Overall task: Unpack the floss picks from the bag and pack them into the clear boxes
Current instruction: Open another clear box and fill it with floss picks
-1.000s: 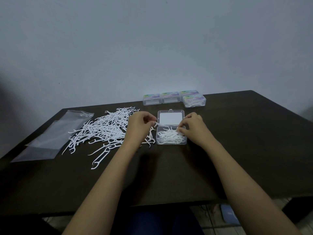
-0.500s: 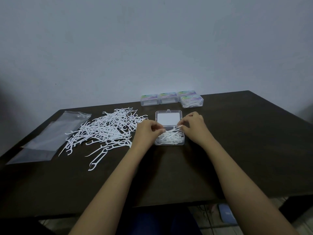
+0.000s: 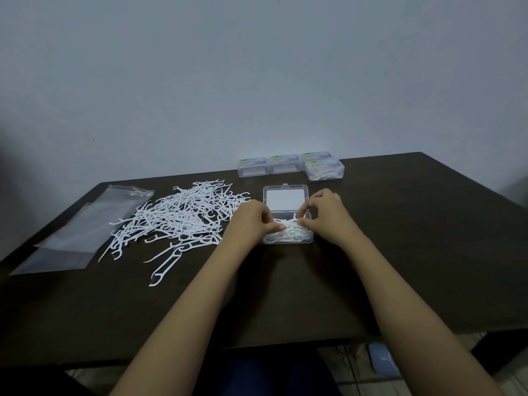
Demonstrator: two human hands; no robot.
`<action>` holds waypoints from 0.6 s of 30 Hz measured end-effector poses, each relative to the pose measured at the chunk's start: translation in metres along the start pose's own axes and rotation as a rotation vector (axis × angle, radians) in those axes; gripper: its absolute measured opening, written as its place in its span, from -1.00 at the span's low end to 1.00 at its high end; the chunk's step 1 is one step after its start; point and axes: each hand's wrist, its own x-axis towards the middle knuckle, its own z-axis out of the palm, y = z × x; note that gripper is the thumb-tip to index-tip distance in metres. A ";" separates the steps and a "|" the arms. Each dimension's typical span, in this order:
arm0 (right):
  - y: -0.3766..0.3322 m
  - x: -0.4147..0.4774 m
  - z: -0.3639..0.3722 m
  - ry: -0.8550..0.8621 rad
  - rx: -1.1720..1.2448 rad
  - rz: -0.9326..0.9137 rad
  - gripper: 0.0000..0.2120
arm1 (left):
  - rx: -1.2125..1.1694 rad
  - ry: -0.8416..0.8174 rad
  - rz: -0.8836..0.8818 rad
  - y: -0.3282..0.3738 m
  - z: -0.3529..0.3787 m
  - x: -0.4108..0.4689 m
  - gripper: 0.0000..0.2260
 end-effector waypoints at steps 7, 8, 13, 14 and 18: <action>0.002 0.005 0.007 0.008 -0.033 -0.015 -0.88 | 0.189 0.004 -0.003 0.008 -0.003 0.004 -0.90; 0.002 0.005 0.007 0.019 -0.025 -0.019 -0.89 | 0.227 0.004 0.002 0.010 -0.002 0.005 -0.92; 0.002 0.005 0.006 0.096 0.052 -0.014 -0.90 | 0.386 -0.001 0.018 0.015 0.001 0.007 -0.85; 0.002 0.005 0.006 0.093 0.050 -0.013 -0.89 | 0.420 0.011 0.030 0.015 0.002 0.007 -0.82; 0.002 0.005 0.006 0.070 0.034 -0.012 -0.84 | 0.501 0.053 0.082 0.014 0.004 0.007 -0.81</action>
